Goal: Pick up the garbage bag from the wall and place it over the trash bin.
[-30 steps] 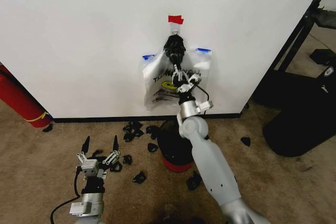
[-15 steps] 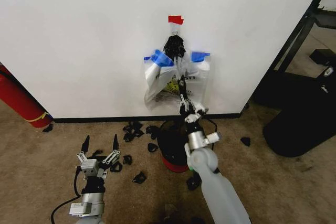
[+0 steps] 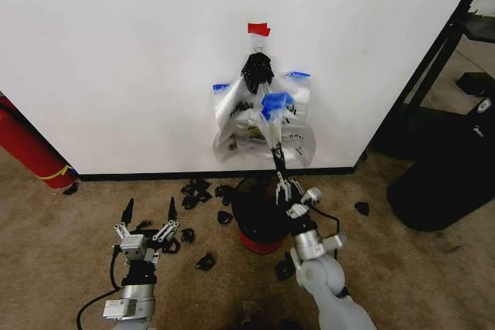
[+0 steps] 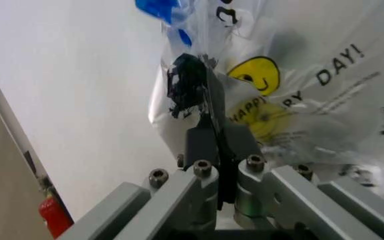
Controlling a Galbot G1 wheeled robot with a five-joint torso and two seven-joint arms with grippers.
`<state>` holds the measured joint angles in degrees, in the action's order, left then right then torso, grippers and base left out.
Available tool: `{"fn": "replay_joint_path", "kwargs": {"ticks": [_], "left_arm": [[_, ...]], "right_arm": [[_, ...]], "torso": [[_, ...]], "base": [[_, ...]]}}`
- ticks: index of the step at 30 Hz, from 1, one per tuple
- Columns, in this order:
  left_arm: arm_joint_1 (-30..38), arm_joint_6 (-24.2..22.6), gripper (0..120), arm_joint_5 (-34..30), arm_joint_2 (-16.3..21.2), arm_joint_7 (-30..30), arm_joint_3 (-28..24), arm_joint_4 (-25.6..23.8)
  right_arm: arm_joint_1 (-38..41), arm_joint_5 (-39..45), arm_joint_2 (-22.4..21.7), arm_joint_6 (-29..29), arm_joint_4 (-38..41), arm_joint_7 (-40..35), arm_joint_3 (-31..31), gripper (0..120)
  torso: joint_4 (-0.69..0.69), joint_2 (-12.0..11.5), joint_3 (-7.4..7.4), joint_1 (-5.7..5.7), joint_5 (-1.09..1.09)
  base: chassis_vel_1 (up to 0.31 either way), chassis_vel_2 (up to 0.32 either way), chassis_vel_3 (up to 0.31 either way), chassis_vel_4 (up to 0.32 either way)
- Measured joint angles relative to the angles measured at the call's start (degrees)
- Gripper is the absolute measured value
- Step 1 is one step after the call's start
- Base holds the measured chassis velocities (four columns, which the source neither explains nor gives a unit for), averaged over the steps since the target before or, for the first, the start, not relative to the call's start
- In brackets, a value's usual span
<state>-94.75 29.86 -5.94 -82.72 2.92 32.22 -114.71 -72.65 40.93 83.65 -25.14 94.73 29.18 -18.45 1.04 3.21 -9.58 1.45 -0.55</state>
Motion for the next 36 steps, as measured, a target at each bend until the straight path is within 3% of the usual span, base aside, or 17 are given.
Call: {"fn": "replay_joint_path", "kwargs": {"ticks": [10, 16, 28, 36], "left_arm": [[0.14, 0.11, 100, -0.3, 0.39, 0.0, -0.07, -0.03], [0.8, -0.24, 100, -1.18, 0.91, 0.0, 0.03, 0.15], [1.62, -0.28, 100, -2.33, 1.64, -0.02, 0.06, 0.98], [1.82, -0.28, 100, -2.8, 1.84, -0.04, -0.1, 1.23]], "right_arm": [[-3.34, 1.73, -1.83, -1.38, -0.47, 7.08, -1.93, 0], [-5.26, 3.24, -4.13, 0.87, 1.03, 12.84, -3.42, 0], [-7.36, 1.1, -12.51, 4.36, 1.46, 21.76, -6.09, 0], [-7.72, 0.55, -13.1, 4.07, -1.43, 28.16, -7.9, 0]], "torso": [[0.0, 0.0, 0.0, 0.0, 0.0], [0.0, -0.01, 0.0, 0.0, 0.0], [0.0, -0.01, 0.0, 0.01, 0.0], [0.0, -0.01, 0.0, 0.01, 0.0]], "base": [[0.0, 0.0, 0.0, 0.0], [0.0, 0.0, 0.0, 0.0], [0.0, 0.0, 0.0, 0.0], [0.0, 0.0, 0.0, 0.0]]}}
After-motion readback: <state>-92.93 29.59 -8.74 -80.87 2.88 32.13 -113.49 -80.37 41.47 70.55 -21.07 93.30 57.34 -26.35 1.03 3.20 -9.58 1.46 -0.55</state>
